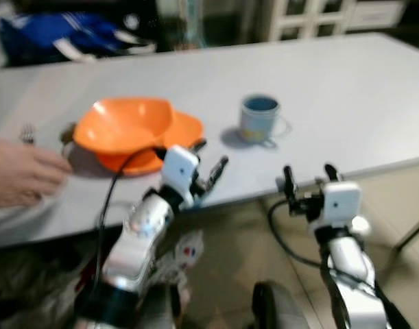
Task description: Setting the table
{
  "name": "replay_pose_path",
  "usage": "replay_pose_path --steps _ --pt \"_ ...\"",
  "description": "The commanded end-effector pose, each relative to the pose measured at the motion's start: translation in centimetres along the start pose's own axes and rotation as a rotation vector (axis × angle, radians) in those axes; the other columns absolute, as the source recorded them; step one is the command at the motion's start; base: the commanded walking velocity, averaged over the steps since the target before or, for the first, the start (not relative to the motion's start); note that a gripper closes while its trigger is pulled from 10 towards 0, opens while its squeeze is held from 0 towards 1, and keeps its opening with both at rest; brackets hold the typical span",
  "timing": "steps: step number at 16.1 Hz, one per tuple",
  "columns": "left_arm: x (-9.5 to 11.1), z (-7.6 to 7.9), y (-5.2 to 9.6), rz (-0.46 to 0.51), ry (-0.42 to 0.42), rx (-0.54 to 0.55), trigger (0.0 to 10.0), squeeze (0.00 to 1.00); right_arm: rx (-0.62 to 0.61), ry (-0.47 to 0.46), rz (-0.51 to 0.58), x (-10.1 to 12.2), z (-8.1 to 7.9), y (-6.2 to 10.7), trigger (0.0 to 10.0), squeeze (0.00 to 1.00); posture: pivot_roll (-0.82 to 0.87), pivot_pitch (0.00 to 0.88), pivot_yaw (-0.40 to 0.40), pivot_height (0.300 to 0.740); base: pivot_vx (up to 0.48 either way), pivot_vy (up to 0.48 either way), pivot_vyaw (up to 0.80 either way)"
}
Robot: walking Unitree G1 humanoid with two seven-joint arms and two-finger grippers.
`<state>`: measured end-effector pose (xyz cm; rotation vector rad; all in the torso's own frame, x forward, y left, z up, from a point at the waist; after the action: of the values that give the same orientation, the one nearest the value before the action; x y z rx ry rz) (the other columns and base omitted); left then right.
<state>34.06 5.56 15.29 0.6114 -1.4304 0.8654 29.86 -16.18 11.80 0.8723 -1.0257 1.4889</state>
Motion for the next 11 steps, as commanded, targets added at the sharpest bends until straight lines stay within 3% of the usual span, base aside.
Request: replay_pose_path --steps 1,11 --pt "-1.58 -0.19 0.51 -0.055 0.012 0.017 10.0 0.0 -0.001 0.003 0.021 0.59 0.33 -0.48 10.0 0.0 -0.06 0.0 0.026 0.635 0.0 0.0 0.0" --pt "-1.69 -0.15 0.59 -0.051 0.006 0.013 10.0 0.0 0.001 0.006 0.019 0.51 0.31 -0.37 10.0 0.0 -0.05 0.0 0.024 0.71 0.0 0.0 0.0"
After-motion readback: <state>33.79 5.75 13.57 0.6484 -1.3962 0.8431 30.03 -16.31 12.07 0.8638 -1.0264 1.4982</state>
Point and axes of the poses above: a point about 5 cm out from each wrist's last joint towards the gripper, its own y axis pointing back from the gripper into the wrist, its own x axis along the axis of the wrist's last joint, z = x × y, the point moved 6 cm from there along -y, pointing out of the wrist towards the gripper, and after that the axes turned 14 degrees about y, right-handed, at the moved point
